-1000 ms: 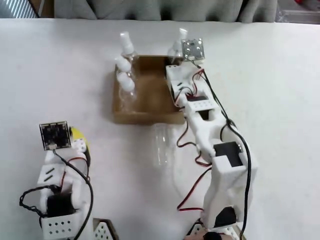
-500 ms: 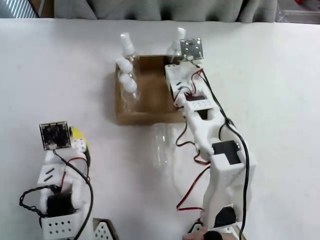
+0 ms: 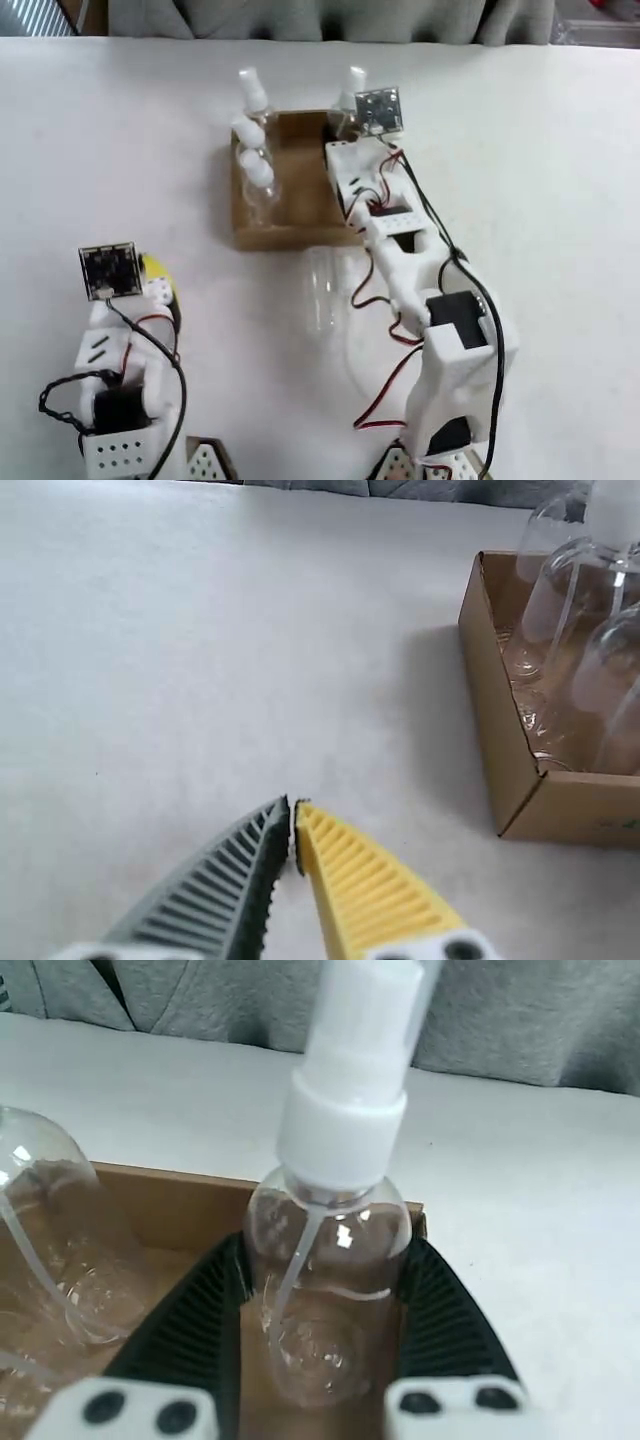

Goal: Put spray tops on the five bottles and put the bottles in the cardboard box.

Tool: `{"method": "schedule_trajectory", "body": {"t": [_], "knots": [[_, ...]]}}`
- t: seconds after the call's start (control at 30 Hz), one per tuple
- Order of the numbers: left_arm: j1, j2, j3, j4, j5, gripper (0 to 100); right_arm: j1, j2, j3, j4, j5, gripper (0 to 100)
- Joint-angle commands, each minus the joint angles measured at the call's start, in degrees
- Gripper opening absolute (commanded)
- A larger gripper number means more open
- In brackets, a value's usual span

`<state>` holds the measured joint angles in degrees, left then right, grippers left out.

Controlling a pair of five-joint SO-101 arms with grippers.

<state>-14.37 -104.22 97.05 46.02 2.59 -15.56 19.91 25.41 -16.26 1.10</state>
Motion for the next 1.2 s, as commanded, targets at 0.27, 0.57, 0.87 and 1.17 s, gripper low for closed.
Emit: {"method": "schedule_trajectory", "body": {"t": [0.27,0.57,0.87,1.17], "knots": [[-0.2,-0.5,-0.1,-0.3,-0.8,2,-0.5,0.7,-0.4,-0.7,1.3,4.3],[-0.2,-0.5,-0.1,-0.3,-0.8,2,-0.4,1.0,0.0,-0.7,1.3,18.3],[-0.2,-0.5,-0.1,-0.4,-0.8,2,-0.6,0.7,0.0,-0.7,1.4,18.4],[-0.2,-0.5,-0.1,-0.4,-0.8,2,-0.6,1.0,0.0,-0.7,4.8,30.7]]}}
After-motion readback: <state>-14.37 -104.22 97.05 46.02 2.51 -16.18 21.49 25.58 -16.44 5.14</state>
